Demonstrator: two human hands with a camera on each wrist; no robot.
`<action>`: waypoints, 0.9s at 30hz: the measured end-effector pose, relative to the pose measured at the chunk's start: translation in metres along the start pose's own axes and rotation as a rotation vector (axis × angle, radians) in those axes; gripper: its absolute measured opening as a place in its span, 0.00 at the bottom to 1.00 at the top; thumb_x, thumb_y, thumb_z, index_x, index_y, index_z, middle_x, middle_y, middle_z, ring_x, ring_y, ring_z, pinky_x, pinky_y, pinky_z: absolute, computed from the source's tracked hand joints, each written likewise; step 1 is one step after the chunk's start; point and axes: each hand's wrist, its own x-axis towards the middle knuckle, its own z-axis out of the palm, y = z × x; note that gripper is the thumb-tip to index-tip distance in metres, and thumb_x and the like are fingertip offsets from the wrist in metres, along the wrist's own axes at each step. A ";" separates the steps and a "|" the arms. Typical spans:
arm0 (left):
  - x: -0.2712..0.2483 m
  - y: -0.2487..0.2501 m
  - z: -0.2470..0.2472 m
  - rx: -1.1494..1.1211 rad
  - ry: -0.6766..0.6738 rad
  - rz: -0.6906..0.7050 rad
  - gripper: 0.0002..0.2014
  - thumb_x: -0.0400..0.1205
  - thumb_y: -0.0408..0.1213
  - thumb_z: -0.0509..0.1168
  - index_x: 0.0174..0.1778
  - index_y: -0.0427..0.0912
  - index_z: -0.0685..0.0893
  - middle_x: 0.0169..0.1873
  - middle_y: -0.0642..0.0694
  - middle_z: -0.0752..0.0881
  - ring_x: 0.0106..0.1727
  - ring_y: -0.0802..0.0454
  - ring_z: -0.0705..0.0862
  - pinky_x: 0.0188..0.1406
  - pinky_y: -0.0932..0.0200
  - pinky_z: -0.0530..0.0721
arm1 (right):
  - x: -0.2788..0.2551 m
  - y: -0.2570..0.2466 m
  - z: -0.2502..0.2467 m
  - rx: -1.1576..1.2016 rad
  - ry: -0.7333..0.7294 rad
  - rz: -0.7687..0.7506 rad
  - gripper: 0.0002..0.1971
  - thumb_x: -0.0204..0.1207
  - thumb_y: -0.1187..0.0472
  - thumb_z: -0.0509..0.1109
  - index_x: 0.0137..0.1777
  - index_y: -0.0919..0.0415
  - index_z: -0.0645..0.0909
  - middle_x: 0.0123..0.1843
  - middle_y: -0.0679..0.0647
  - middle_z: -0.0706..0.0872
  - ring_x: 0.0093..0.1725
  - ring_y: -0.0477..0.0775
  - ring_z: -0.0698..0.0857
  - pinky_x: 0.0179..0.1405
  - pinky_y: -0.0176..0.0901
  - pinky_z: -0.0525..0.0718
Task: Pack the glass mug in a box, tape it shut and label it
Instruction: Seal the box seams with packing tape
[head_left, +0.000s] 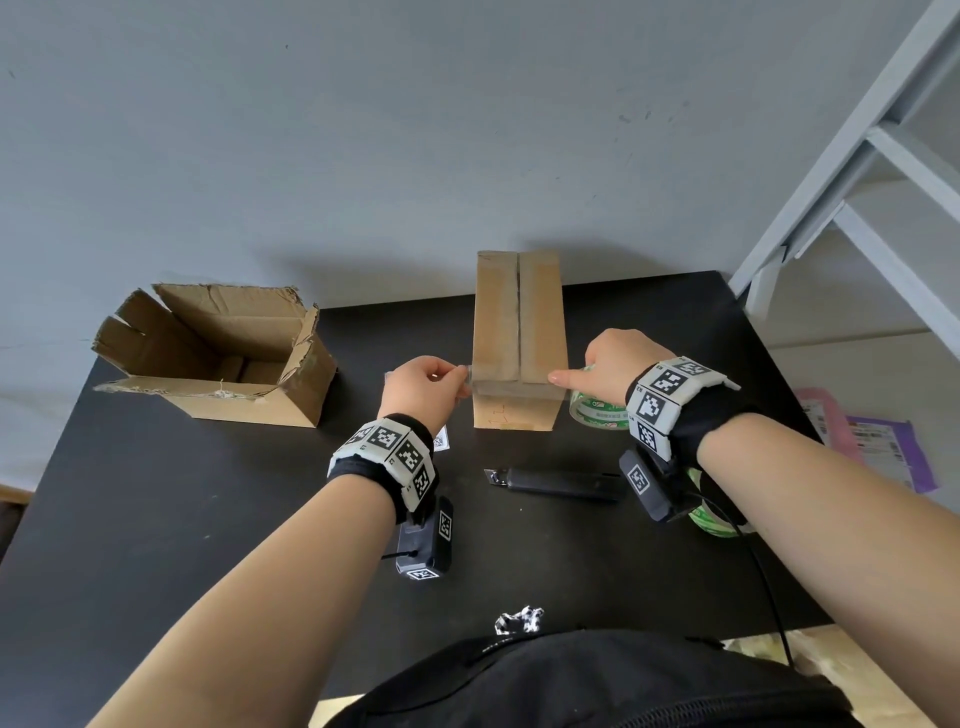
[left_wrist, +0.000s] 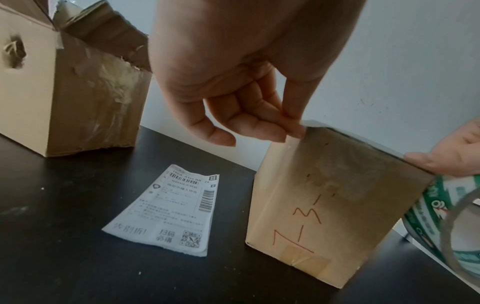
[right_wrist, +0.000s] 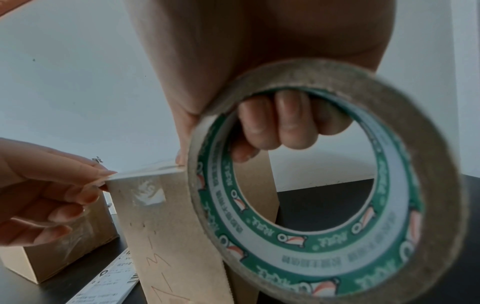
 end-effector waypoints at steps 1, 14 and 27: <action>0.000 0.000 0.001 -0.010 -0.009 -0.009 0.09 0.81 0.43 0.64 0.35 0.47 0.84 0.31 0.54 0.89 0.42 0.52 0.87 0.52 0.53 0.85 | 0.000 0.000 0.000 -0.003 0.000 0.000 0.29 0.72 0.33 0.63 0.29 0.61 0.76 0.28 0.52 0.78 0.29 0.51 0.78 0.26 0.40 0.73; -0.001 -0.003 -0.019 0.267 0.095 0.026 0.17 0.86 0.39 0.56 0.70 0.47 0.78 0.64 0.48 0.83 0.57 0.50 0.85 0.58 0.58 0.80 | 0.002 0.000 -0.001 -0.048 -0.001 -0.028 0.29 0.73 0.32 0.62 0.31 0.61 0.76 0.30 0.53 0.80 0.31 0.51 0.80 0.30 0.42 0.76; -0.036 0.012 0.003 0.356 0.058 0.248 0.16 0.87 0.36 0.51 0.71 0.42 0.69 0.62 0.48 0.85 0.54 0.47 0.85 0.52 0.52 0.84 | 0.000 0.000 -0.002 -0.026 0.000 -0.045 0.29 0.73 0.34 0.63 0.26 0.60 0.72 0.26 0.52 0.76 0.27 0.51 0.76 0.26 0.41 0.71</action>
